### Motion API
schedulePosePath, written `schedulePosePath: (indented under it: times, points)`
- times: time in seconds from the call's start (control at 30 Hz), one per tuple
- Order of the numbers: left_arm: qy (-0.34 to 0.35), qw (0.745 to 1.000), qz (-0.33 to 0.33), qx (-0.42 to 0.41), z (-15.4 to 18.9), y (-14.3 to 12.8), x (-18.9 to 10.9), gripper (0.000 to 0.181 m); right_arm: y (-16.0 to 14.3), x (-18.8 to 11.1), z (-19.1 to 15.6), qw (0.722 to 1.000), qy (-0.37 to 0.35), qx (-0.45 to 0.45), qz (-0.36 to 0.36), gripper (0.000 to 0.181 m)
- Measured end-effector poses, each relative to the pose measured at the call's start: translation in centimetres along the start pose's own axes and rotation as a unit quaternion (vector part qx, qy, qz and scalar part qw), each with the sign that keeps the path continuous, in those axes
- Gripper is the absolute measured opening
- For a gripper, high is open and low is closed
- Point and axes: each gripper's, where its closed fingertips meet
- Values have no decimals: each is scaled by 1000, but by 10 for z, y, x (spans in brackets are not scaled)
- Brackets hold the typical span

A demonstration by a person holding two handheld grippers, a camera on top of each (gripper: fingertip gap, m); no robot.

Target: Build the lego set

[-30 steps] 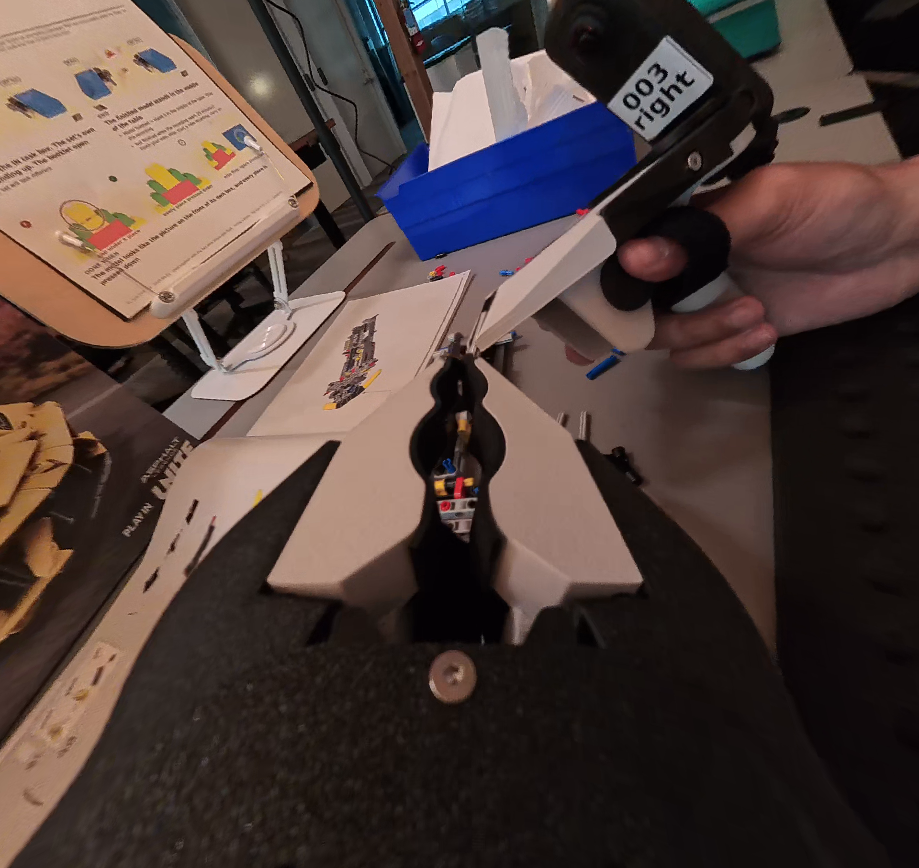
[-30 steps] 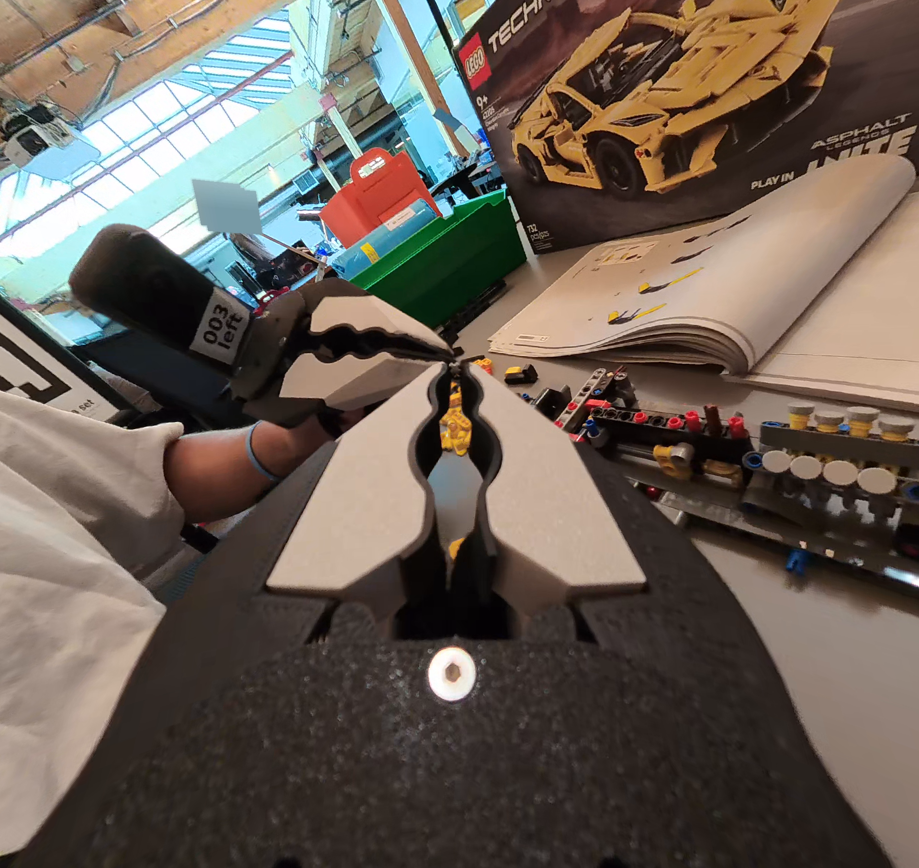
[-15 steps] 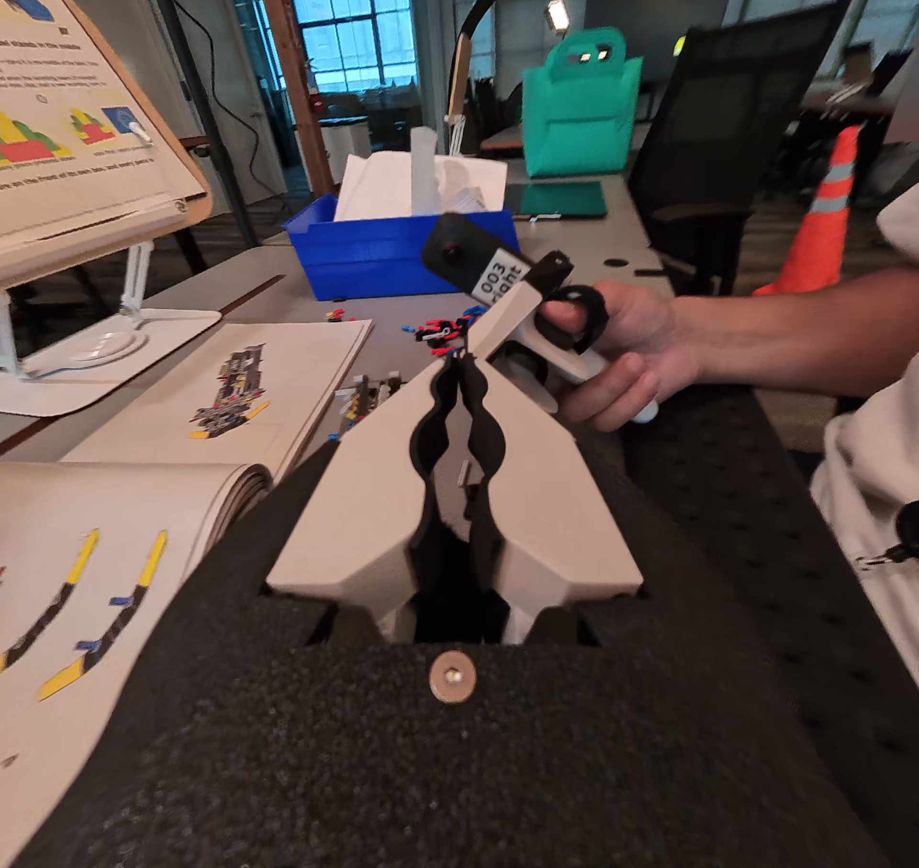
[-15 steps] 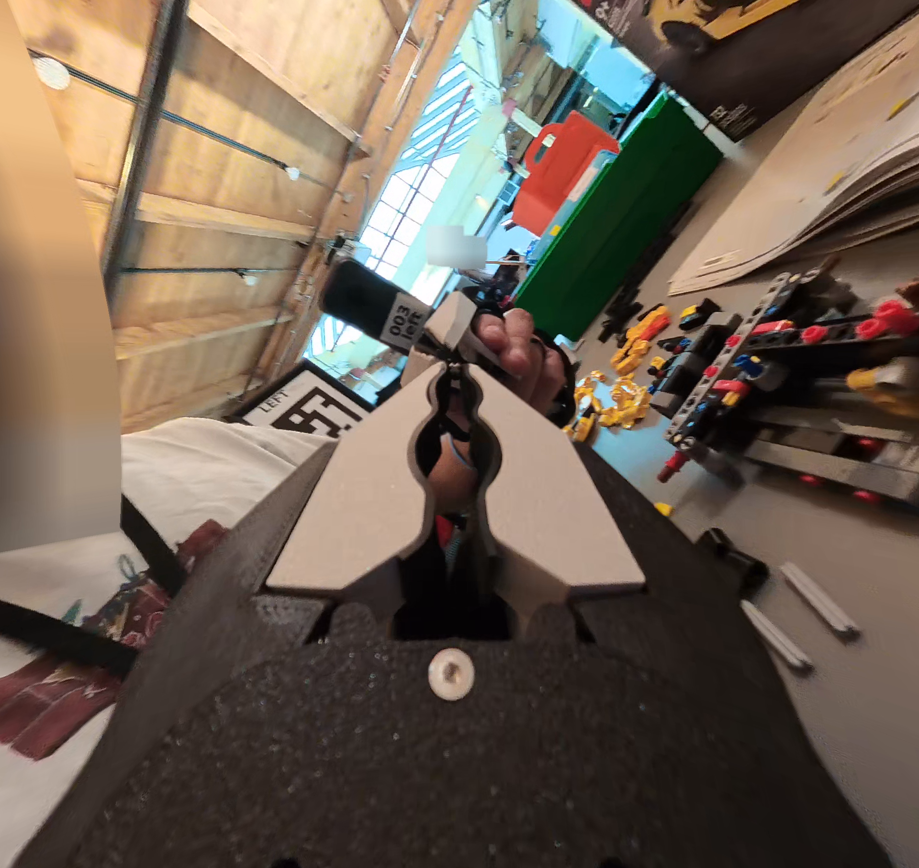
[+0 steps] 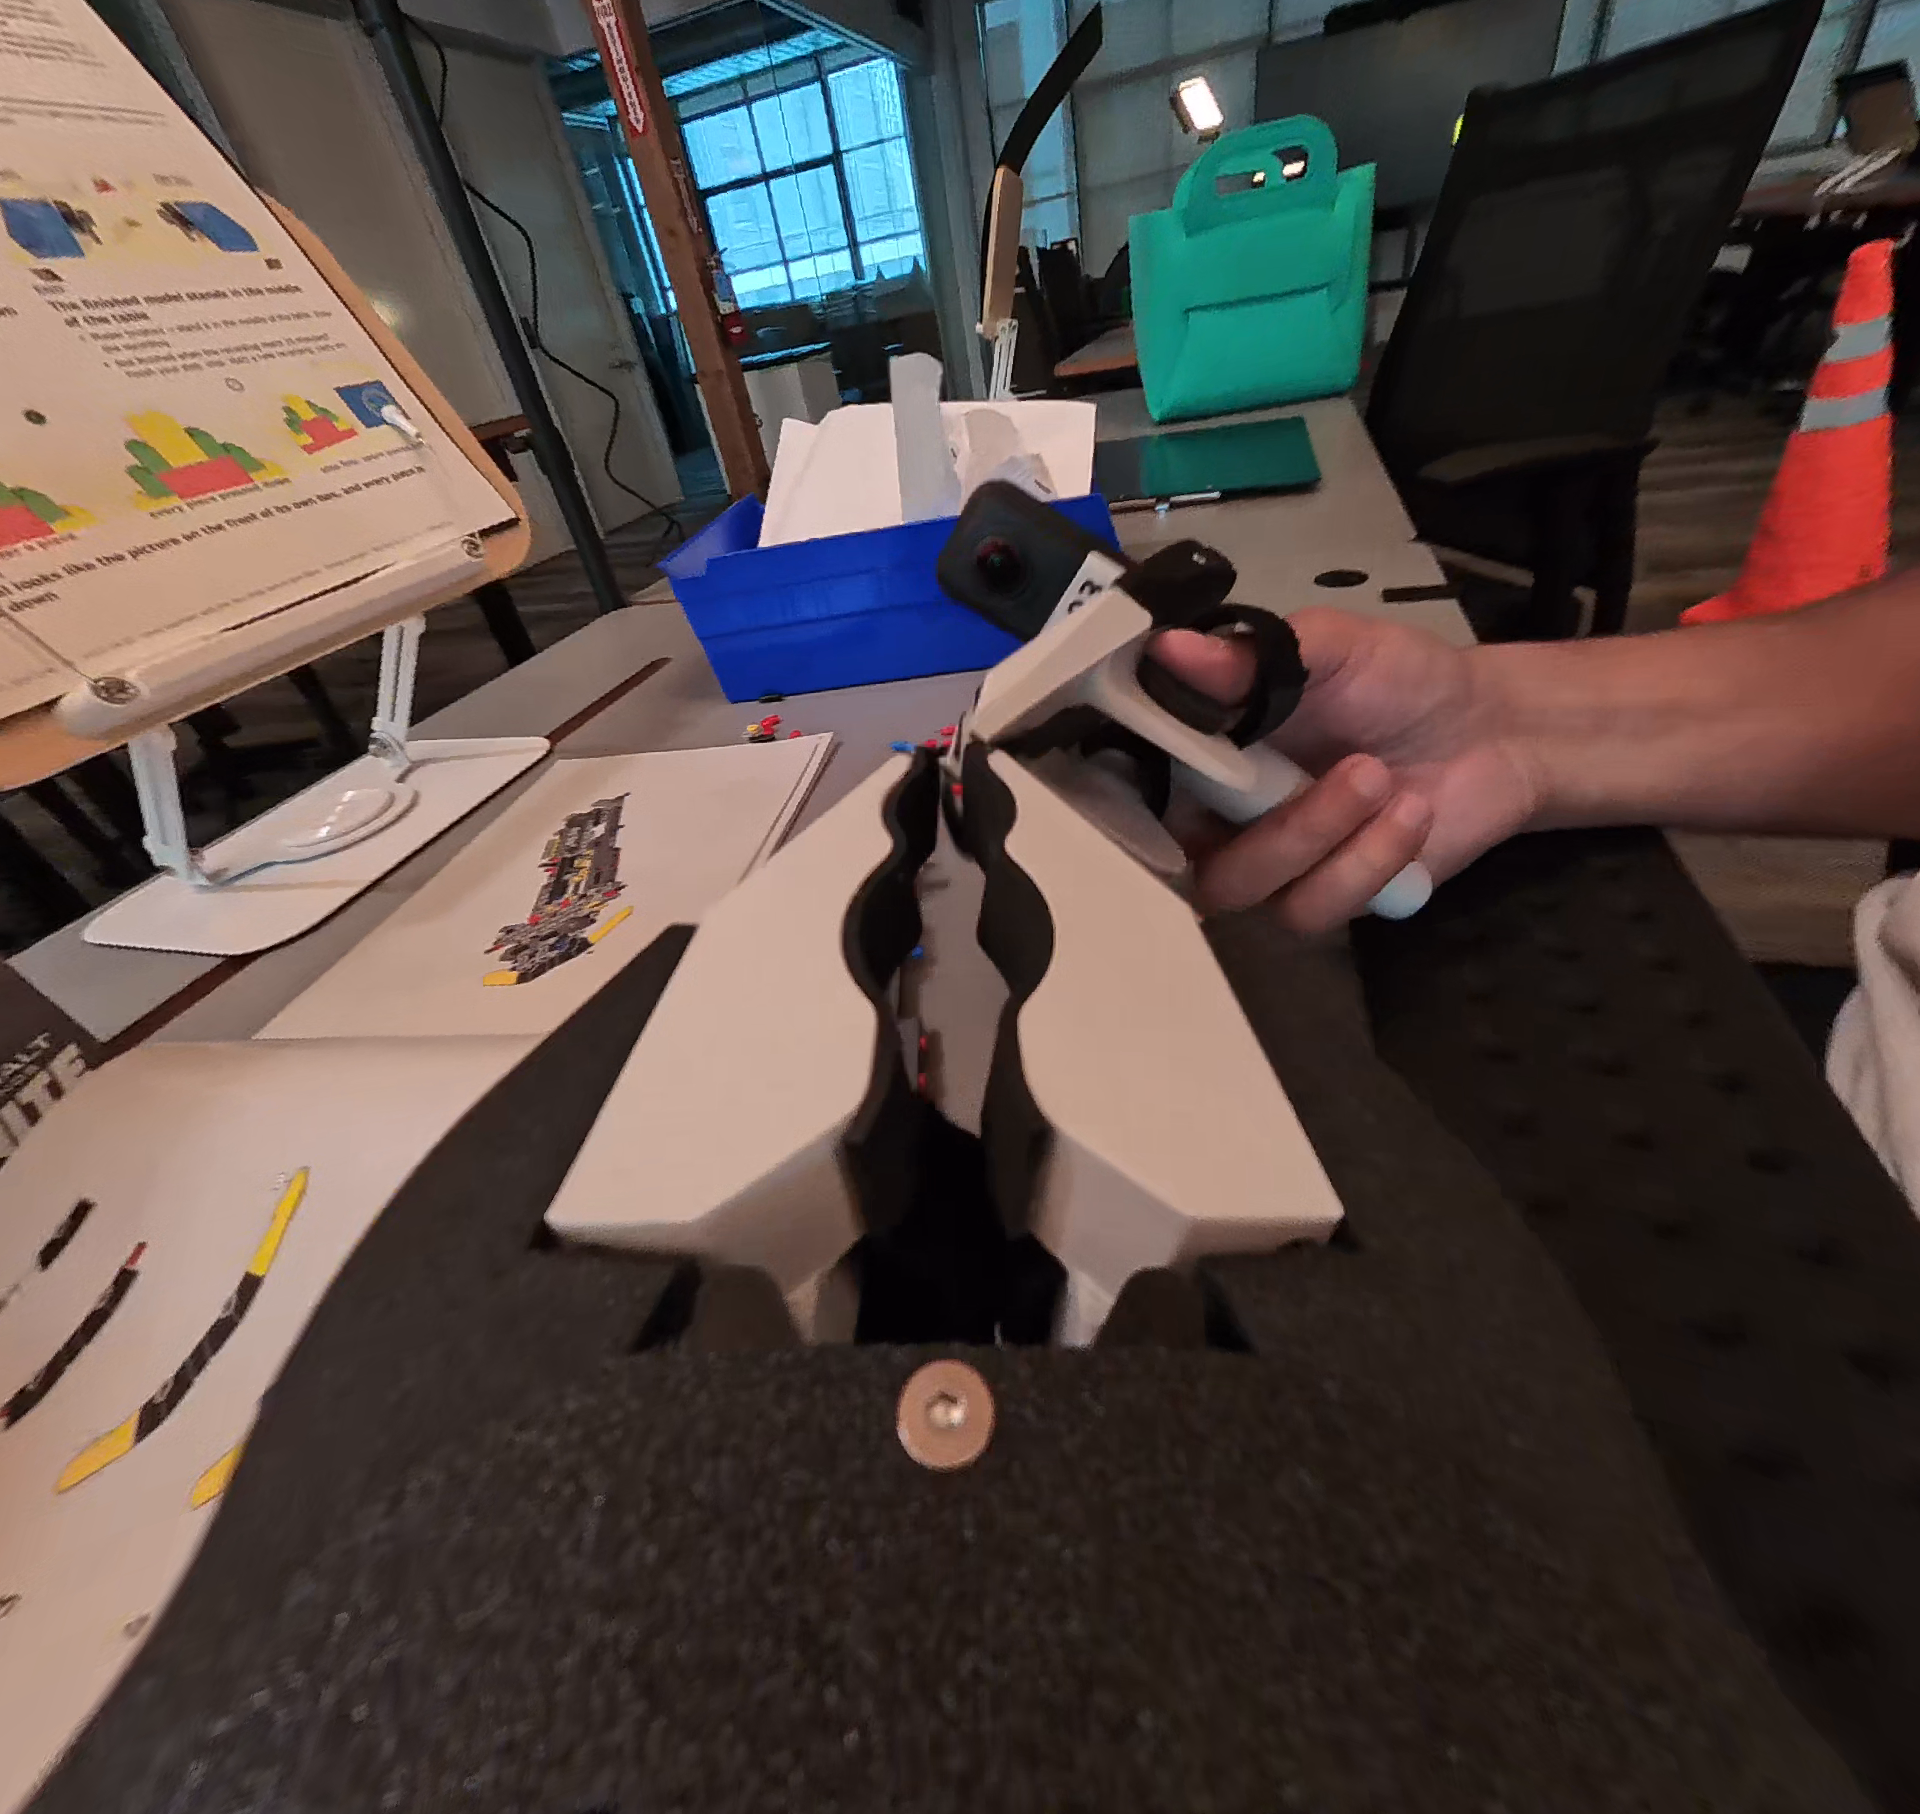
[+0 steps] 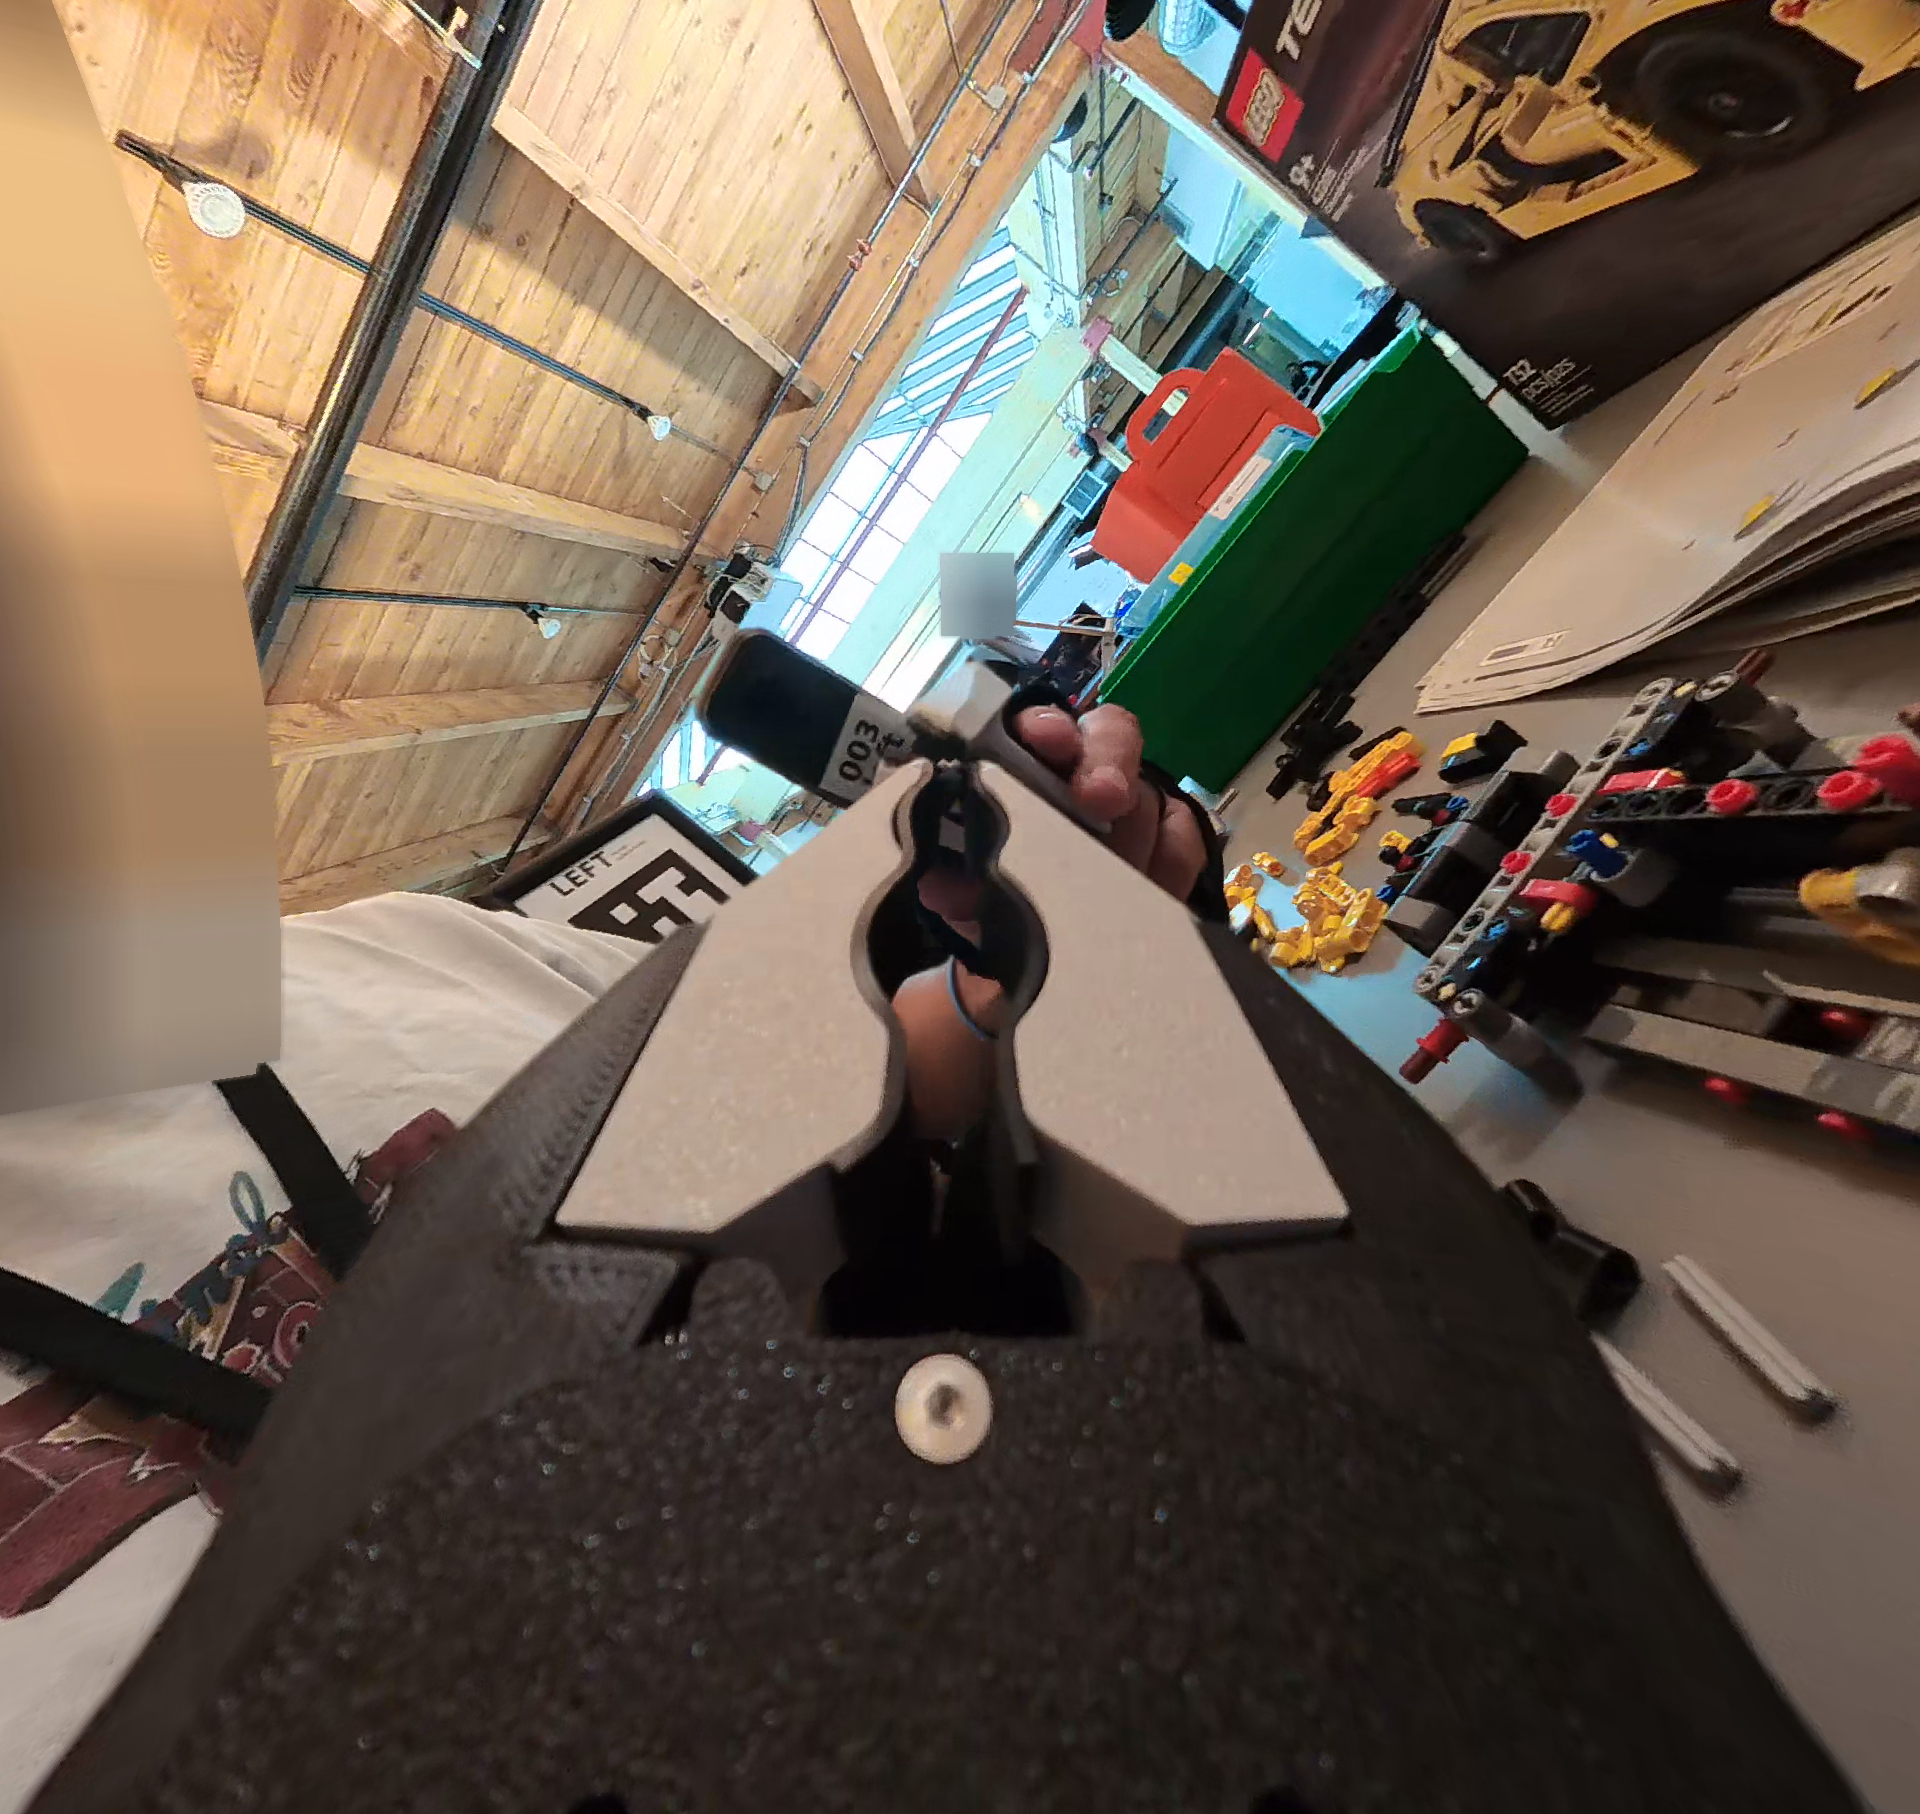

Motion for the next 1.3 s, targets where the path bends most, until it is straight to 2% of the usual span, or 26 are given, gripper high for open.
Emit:
schedulePosePath:
  times: [0.2,0.3,0.47,0.6,0.7,0.83,0.93,1.0,1.1,1.2,1.3]
  points:
    - [9,1000,-22,-3,-7,-7,-3,0,5,-4,-1,1000,-2,-12,5,2]
    - [23,998,-55,-13,-18,-17,-10,0,14,-12,8,998,-39,-46,16,3]
    - [14,990,-138,-14,-26,-38,-29,5,34,-33,22,984,-119,-125,45,2]
    - [-40,964,-251,-84,3,-70,-34,15,40,-41,30,971,-166,-167,43,2]
    - [-1,938,-343,-45,7,-96,-33,19,37,-49,42,948,-223,-226,7,2]
    - [27,925,-380,7,16,-104,-21,24,36,-55,45,926,-253,-281,-17,2]
    - [41,907,-409,93,9,-108,-17,25,38,-56,44,929,-247,-275,-10,2]
    - [1,894,-425,139,11,-112,-15,25,40,-57,43,935,-241,-260,-2,2]
    - [-89,860,-463,195,9,-118,-12,27,40,-57,41,948,-223,-227,7,2]
    - [-182,830,-494,183,12,-124,-8,27,44,-60,39,952,-216,-215,21,2]
    - [-240,787,-532,200,9,-131,-9,26,48,-62,38,956,-211,-203,32,2]
Point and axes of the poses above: each gripper's, where its closed fingertips meet, x out along the fingers, y out of its top, z = x × y across the jaws, and after that the axes turned 8 degrees about z, right-handed
